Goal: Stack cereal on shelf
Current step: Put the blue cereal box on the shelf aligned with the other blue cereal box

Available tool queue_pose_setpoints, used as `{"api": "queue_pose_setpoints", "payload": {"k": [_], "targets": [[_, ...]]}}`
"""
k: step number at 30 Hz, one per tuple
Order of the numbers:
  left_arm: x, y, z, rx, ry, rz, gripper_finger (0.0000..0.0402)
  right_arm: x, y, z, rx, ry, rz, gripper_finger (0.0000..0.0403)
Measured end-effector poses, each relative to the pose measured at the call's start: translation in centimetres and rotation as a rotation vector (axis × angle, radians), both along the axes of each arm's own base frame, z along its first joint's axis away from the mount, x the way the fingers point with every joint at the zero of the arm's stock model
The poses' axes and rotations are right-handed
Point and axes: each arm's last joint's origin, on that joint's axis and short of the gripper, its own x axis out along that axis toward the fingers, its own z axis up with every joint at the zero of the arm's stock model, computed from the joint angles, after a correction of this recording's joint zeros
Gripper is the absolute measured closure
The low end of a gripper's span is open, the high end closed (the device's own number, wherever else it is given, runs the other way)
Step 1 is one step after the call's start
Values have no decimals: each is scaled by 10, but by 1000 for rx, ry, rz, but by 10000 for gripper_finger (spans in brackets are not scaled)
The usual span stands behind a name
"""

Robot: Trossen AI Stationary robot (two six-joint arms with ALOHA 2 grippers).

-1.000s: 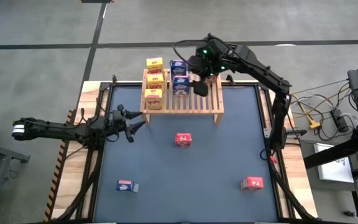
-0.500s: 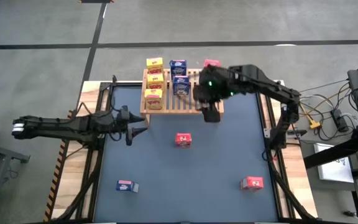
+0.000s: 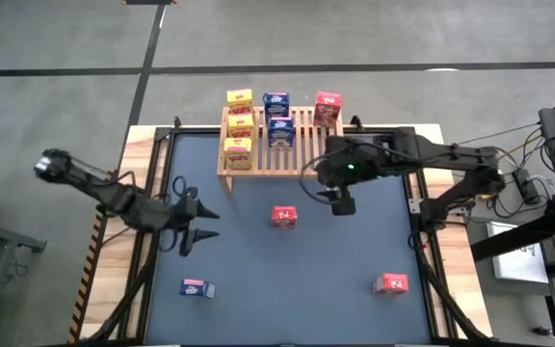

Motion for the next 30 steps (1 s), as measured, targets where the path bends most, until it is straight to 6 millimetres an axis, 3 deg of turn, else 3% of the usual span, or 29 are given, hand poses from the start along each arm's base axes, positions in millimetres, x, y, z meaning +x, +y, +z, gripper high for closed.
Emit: {"api": "queue_pose_setpoints", "payload": {"k": [10, 16, 22, 30], "targets": [[-23, -37, 9, -114, -1, -83, 178, -35, 11, -27, 29, -163, 23, 127], [-22, -55, 16, -144, 40, -114, 178, -46, 11, -43, 53, -183, 1, 127], [-23, -84, 20, -158, 215, -123, 178, -51, 14, -43, 97, -196, -24, 129], [-39, -120, 26, -89, 441, 19, 178, -47, 22, -35, 99, -234, -2, 129]]}}
